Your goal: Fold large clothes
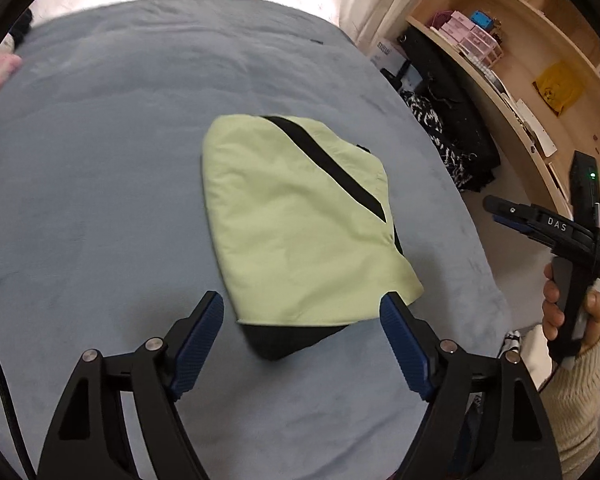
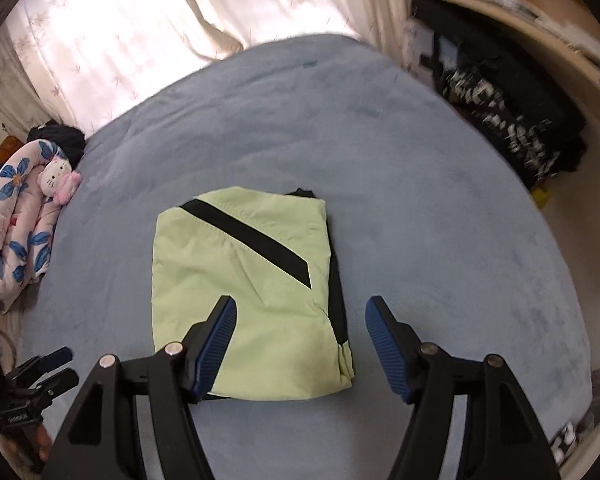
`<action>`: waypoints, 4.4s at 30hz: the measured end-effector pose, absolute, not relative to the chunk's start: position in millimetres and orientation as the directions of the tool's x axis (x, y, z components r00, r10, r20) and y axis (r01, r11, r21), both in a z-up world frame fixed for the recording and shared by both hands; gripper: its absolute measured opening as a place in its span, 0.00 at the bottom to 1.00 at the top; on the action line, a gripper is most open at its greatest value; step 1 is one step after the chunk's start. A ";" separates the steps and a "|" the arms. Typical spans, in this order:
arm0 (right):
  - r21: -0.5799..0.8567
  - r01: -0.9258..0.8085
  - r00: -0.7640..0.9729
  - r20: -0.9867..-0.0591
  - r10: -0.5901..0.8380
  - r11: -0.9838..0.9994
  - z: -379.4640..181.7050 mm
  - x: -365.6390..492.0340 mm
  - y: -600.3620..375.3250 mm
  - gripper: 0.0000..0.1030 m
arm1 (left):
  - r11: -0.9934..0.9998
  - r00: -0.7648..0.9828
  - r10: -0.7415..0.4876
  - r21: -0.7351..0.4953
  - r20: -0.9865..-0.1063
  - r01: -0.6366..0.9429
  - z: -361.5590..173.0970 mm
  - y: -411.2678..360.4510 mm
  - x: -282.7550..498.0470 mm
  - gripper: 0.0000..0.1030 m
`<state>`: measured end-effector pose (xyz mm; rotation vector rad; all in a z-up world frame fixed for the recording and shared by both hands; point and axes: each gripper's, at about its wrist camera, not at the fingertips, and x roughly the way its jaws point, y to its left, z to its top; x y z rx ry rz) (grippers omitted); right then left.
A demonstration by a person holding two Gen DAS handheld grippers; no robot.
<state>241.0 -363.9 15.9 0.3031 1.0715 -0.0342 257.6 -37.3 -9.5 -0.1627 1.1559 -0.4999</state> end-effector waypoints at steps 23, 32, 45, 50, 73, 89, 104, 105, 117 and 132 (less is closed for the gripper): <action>0.633 0.147 0.323 -0.757 0.568 0.760 -191.0 304.4 -407.2 0.66 | 0.758 0.193 -0.650 -0.642 -0.735 0.111 -188.4 -41.5 343.7 0.77; 0.677 0.028 0.382 -0.687 0.619 0.735 -193.9 327.5 -378.3 0.66 | 0.764 0.216 -0.645 -0.617 -0.733 0.188 -191.1 -61.6 351.0 0.85; 0.581 -0.007 0.454 -0.723 0.521 0.814 -173.7 318.5 -351.4 0.17 | 0.872 0.350 -0.478 -0.389 -0.805 0.298 -155.2 -87.5 337.1 0.47; 0.579 0.006 0.477 -0.718 0.507 0.815 -152.3 306.3 -339.7 0.14 | 0.888 0.383 -0.441 -0.331 -0.812 0.320 -130.6 -92.3 326.6 0.38; 0.508 -0.264 0.434 -0.697 0.571 0.820 -51.3 253.2 -118.4 0.12 | 0.930 0.499 -0.362 -0.269 -0.787 0.250 -40.6 116.0 245.1 0.36; 0.507 -0.347 0.525 -0.592 0.612 0.789 -39.0 472.8 41.2 0.12 | 0.962 0.605 -0.266 -0.166 -0.750 0.217 -35.8 288.6 467.5 0.39; 0.459 -0.230 0.471 -0.719 0.511 0.858 -128.4 497.3 10.3 0.48 | 0.981 0.628 -0.035 -0.147 -0.777 -0.128 -147.8 365.5 489.6 0.83; 0.433 -0.241 0.493 -0.716 0.494 0.868 -118.6 489.7 10.1 0.48 | 0.988 0.632 0.000 -0.098 -0.775 -0.121 -142.6 358.2 485.4 0.83; 0.126 -0.346 0.540 -0.783 0.308 0.930 -128.1 451.2 114.9 0.23 | 0.981 0.608 0.196 0.152 -0.770 -0.124 -155.9 271.3 443.8 0.84; 0.168 -0.217 0.556 -0.788 0.264 0.961 -89.9 390.9 33.2 0.13 | 0.989 0.586 0.121 0.046 -0.801 -0.142 -112.7 241.9 384.2 0.85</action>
